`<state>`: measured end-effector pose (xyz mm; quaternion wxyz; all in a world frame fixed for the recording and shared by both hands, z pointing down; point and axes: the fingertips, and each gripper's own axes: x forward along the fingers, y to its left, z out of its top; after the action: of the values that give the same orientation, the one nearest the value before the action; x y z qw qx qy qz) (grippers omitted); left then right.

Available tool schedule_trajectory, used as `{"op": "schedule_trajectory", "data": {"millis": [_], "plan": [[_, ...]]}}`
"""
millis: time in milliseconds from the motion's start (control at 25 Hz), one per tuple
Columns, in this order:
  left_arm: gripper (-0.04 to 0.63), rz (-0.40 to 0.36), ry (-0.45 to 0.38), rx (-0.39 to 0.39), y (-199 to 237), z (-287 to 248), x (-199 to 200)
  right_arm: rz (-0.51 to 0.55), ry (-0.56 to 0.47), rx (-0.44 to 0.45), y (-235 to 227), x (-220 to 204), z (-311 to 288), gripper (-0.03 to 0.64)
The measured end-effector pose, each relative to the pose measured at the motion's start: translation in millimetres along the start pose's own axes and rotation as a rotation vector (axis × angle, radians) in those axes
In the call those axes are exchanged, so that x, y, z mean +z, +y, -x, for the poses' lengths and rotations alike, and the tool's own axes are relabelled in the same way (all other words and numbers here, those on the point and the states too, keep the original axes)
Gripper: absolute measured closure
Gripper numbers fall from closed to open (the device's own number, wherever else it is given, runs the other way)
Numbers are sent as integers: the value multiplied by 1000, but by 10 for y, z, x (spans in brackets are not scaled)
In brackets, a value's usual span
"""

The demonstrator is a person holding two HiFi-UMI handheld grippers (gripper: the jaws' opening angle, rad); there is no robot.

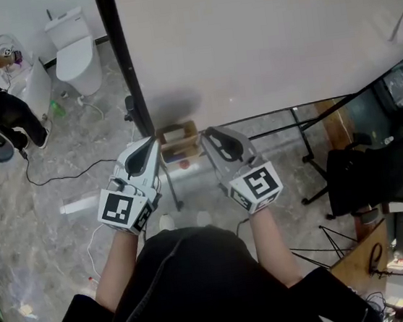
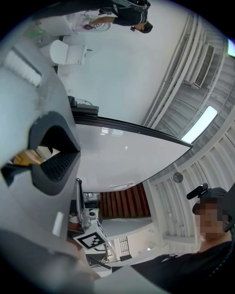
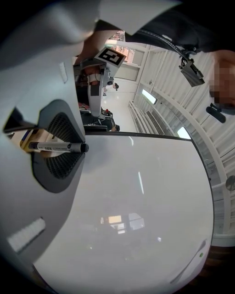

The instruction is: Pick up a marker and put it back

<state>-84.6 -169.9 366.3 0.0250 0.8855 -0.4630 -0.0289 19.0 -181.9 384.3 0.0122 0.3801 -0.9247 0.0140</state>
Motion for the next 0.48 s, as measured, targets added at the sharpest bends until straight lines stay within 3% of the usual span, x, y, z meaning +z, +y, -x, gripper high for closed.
{"op": "schedule_trajectory", "data": {"millis": [480], "plan": [[591,16,20,11,30,9,-93,-41,46,-9,-83,-321,-84,540]]}}
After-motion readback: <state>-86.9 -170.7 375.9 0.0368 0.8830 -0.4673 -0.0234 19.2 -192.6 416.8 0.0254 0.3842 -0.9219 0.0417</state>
